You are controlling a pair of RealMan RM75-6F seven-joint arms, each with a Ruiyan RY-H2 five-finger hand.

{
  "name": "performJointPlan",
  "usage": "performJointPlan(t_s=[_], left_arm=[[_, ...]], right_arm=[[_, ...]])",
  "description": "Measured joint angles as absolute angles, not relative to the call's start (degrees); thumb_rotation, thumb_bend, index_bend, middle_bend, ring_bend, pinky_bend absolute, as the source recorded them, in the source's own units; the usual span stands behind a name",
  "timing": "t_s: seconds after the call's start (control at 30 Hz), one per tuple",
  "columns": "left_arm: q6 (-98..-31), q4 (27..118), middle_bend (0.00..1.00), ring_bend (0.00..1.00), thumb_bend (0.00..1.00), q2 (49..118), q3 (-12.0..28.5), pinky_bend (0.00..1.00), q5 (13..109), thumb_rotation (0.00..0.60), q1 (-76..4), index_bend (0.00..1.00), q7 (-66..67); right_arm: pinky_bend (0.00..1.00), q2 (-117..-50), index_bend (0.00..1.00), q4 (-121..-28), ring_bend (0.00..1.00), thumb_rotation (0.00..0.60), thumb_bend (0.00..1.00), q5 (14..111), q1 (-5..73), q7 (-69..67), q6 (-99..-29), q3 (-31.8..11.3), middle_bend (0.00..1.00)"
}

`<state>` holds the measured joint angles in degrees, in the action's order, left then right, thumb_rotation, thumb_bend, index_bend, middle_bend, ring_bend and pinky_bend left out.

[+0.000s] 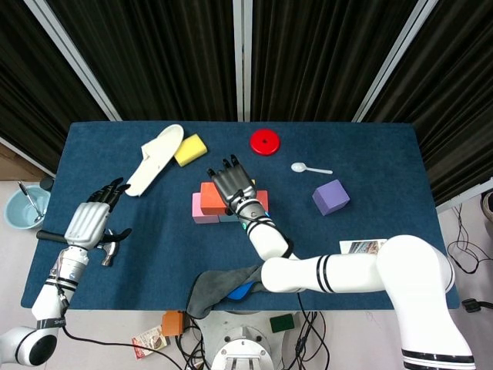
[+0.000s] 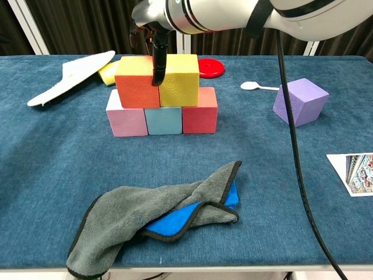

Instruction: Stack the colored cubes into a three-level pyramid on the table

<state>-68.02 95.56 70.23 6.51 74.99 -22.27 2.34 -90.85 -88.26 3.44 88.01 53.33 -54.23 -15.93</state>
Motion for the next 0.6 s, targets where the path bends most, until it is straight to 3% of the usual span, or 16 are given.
performJointPlan(t_s=[0.6], left_arm=[[-68.0,95.4,0.04,0.09,0.17,70.2,6.6,0.18,75.1,0.597,-22.4,0.11,2.0]], right_arm=[[0.00,-90.5,0.14,-88.8,0.06,0.600,0.17,3.5,88.1,53.3,-53.9,-15.4,0.24]])
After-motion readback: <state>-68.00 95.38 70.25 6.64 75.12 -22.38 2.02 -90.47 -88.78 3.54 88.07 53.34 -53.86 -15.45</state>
